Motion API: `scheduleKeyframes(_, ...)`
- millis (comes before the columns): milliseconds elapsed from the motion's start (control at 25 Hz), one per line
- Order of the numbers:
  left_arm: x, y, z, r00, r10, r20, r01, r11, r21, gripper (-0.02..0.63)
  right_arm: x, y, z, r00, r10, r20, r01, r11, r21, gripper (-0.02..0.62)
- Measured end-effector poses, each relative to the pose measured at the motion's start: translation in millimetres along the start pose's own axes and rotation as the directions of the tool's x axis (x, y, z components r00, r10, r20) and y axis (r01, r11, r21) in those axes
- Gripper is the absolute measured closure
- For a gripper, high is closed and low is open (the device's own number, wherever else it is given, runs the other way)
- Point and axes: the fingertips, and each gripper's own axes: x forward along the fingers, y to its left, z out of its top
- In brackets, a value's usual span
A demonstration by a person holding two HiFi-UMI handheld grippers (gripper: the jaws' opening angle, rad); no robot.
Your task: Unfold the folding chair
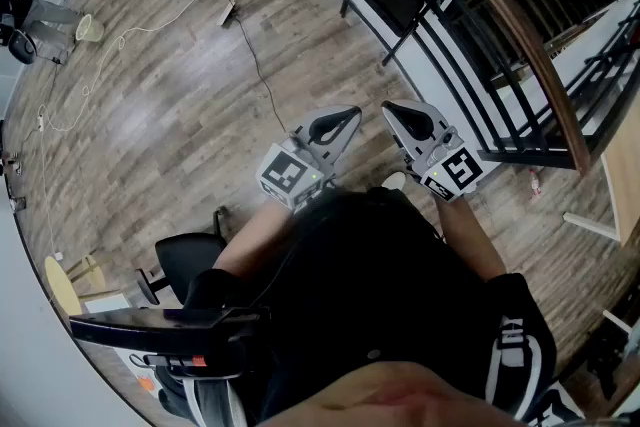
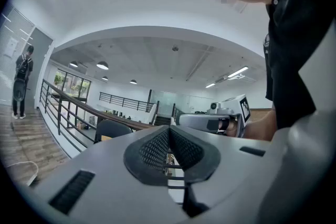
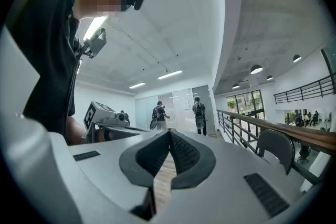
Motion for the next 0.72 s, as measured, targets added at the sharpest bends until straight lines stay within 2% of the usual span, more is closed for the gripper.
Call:
scheduleKeyframes(400, -0.1, 1.6, 0.8, 1.000, 0.023, 0.001, -0.023, 1.000, -0.014, 0.603, -2.1, -0.2, 0.9, 1.000, -0.005, 0.002, 0.005, 1.000, -0.005, 0.588)
scheduleKeyframes(720, 2.7, -2.6, 1.7, 0.999, 0.038, 0.015, -0.038, 0.999, 0.013, 0.603, -6.5, 2.3, -3.8, 0.998, 0.055, 0.010, -0.056, 0.998, 0.021, 0.588)
